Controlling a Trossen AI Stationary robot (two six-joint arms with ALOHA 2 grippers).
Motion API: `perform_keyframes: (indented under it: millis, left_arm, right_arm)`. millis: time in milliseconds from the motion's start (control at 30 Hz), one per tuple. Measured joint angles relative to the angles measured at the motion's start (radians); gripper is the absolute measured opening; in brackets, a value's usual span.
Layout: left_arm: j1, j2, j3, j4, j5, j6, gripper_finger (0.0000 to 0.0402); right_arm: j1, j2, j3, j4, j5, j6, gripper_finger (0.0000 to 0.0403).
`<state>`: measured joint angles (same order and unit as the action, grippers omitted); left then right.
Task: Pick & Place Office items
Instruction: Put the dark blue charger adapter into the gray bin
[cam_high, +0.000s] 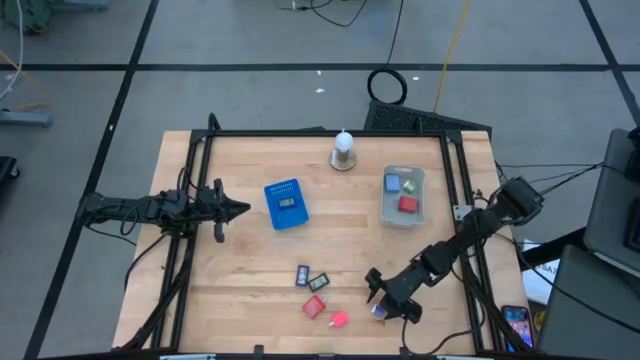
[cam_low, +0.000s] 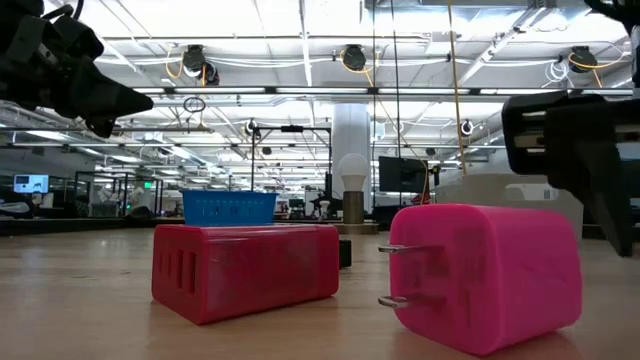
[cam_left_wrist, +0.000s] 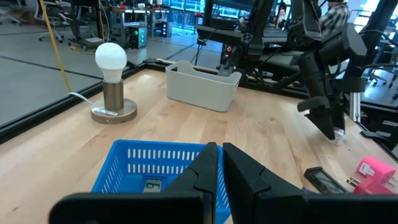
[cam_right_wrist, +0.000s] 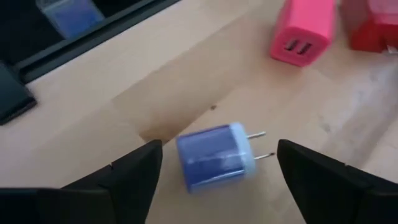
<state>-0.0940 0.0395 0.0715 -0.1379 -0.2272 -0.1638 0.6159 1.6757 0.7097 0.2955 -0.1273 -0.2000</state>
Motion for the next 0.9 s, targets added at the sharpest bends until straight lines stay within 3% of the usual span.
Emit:
perform_keyframes:
  millis: [433, 600, 900]
  left_arm:
    - [0.000, 0.000, 0.000, 0.000, -0.001, 0.004, 0.0024]
    - [0.000, 0.000, 0.000, 0.000, 0.000, 0.004, 0.0024]
    - [0.000, 0.000, 0.000, 0.000, 0.000, 0.004, 0.0024]
  right_arm:
    - [-0.021, 0.006, 0.000, -0.016, -0.007, -0.019, 0.0227]
    - [-0.041, 0.001, -0.003, -0.044, -0.007, 0.052, 0.0205]
    - [-0.061, -0.017, -0.001, -0.048, -0.005, 0.032, 0.0114]
